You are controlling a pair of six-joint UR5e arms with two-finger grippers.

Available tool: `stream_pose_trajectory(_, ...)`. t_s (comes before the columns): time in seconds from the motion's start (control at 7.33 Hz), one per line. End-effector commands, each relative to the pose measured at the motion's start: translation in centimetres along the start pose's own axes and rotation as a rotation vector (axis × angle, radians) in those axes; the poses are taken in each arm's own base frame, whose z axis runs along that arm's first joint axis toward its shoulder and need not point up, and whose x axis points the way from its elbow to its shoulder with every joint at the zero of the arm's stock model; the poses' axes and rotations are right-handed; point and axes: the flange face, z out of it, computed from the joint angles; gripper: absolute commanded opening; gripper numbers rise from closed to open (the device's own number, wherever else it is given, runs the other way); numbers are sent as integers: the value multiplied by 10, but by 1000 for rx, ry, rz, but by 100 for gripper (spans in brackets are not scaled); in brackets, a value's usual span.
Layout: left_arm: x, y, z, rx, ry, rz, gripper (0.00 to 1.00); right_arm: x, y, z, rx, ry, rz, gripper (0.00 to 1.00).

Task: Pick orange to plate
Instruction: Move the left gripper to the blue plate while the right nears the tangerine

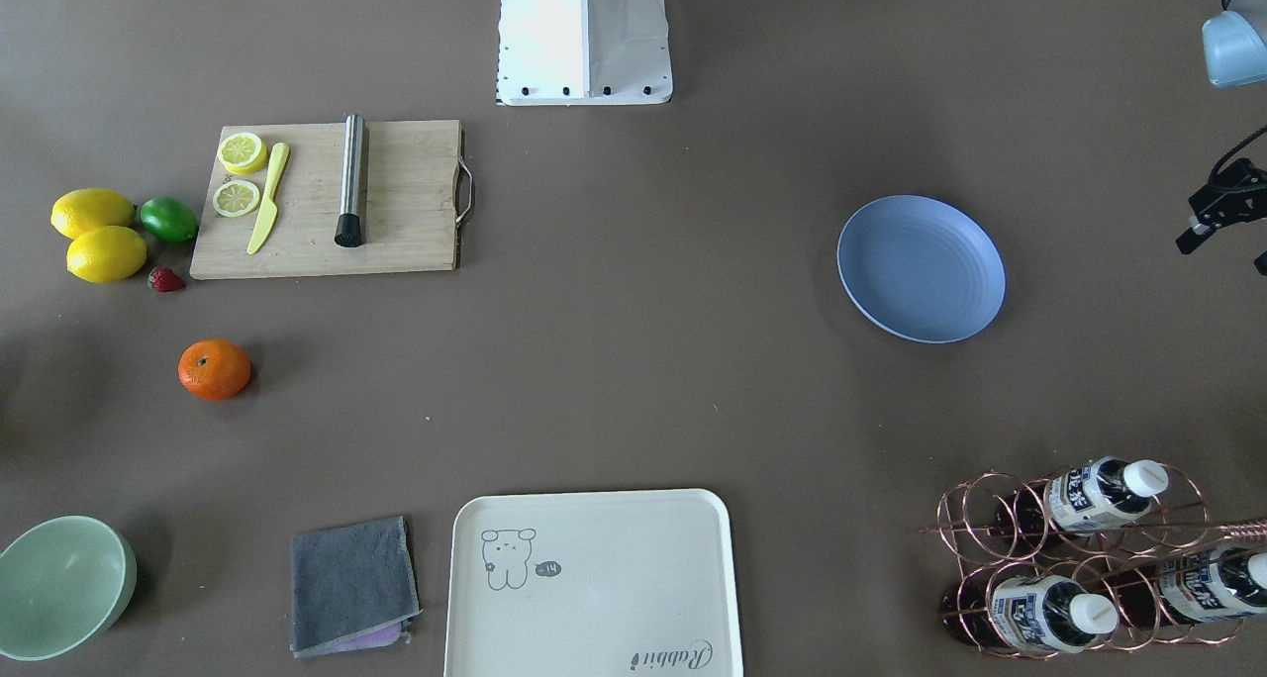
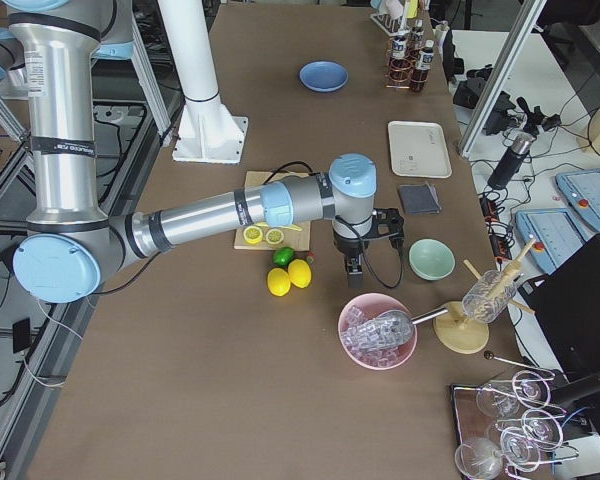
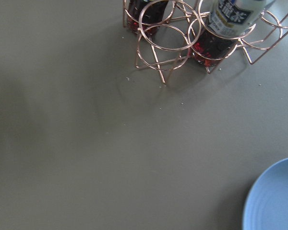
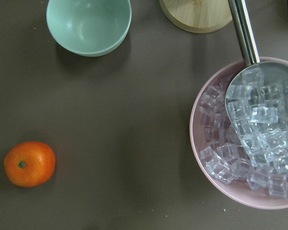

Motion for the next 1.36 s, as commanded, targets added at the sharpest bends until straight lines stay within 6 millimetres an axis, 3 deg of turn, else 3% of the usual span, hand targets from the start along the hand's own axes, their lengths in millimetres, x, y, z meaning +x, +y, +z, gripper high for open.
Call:
stream_pose_trajectory(0.0, 33, 26, 44, 0, 43, -47, 97, -64, 10, 42, 72, -2, 99, 100)
stream_pose_trajectory(0.14, 40, 35, 62, -6, 62, -54, 96, -76, 15, 55, 62, 0, 90, 100)
stream_pose_trajectory(0.55, 84, 71, 128, 7, 70, -102, 88, -82, 20, 61, 52, -3, 72, 100)
stream_pose_trajectory(0.68, 92, 79, 138, 15, 72, -121, 83, -83, 20, 62, 51, -3, 71, 100)
stream_pose_trajectory(0.95, 85, 82, 146, 18, 49, -120, 70, -83, 20, 62, 52, -2, 71, 100)
stream_pose_trajectory(1.23, 91, 87, 155, 6, 54, -107, 69, -84, 20, 64, 52, 3, 67, 100)
